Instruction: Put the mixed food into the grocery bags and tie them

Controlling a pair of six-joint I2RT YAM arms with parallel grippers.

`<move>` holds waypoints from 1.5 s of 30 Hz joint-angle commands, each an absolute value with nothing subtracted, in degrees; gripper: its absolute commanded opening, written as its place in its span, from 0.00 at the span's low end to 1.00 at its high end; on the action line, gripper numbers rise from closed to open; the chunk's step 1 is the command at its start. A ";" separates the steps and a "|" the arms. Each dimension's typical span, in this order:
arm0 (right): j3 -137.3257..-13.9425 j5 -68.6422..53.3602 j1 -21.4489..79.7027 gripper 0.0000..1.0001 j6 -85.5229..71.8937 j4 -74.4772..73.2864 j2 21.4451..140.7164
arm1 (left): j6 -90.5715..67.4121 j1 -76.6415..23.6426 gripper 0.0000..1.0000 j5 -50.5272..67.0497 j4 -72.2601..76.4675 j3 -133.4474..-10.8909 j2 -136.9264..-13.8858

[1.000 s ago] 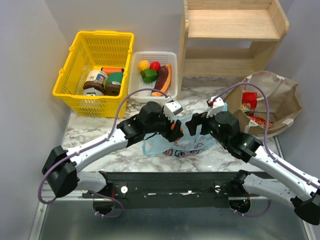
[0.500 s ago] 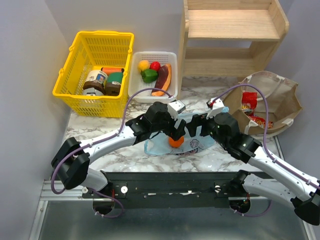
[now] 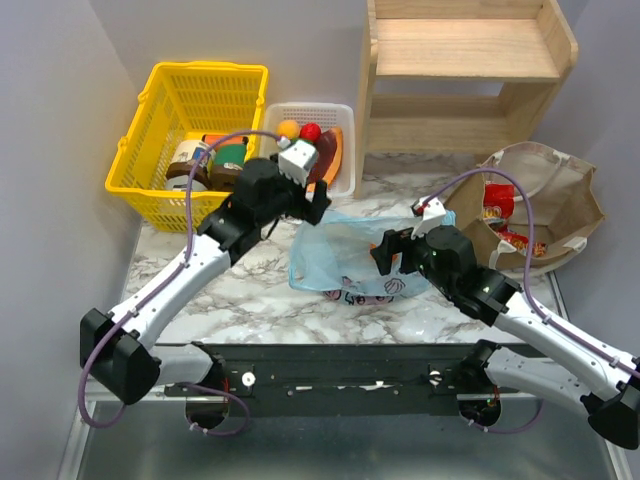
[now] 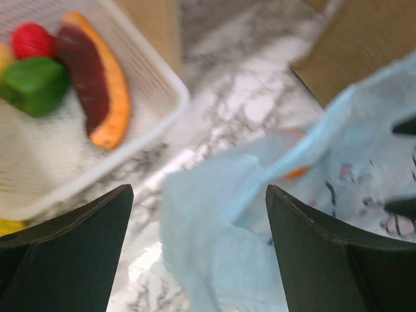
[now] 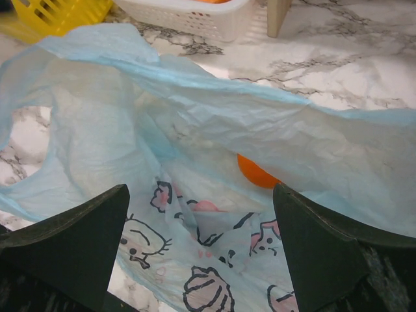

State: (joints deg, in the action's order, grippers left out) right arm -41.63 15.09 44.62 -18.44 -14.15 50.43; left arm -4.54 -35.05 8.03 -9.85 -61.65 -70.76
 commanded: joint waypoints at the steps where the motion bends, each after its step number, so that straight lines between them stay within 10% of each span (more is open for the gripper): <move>1: -40.52 13.19 44.65 1.00 -18.98 -13.45 51.59 | -7.03 -32.79 0.90 -3.85 -15.27 -77.72 -82.30; 20: -43.06 10.55 44.65 1.00 -22.06 -15.20 53.61 | -11.60 -18.81 0.85 -10.29 -20.39 -125.22 -133.41; 39: -44.91 9.76 44.65 1.00 -22.85 -16.00 54.85 | -16.43 -16.61 0.79 -2.11 -18.64 -130.43 -146.42; 45: -43.95 10.81 44.65 1.00 -23.55 -16.17 53.35 | -15.65 -16.17 0.57 -2.37 -18.55 -131.75 -147.04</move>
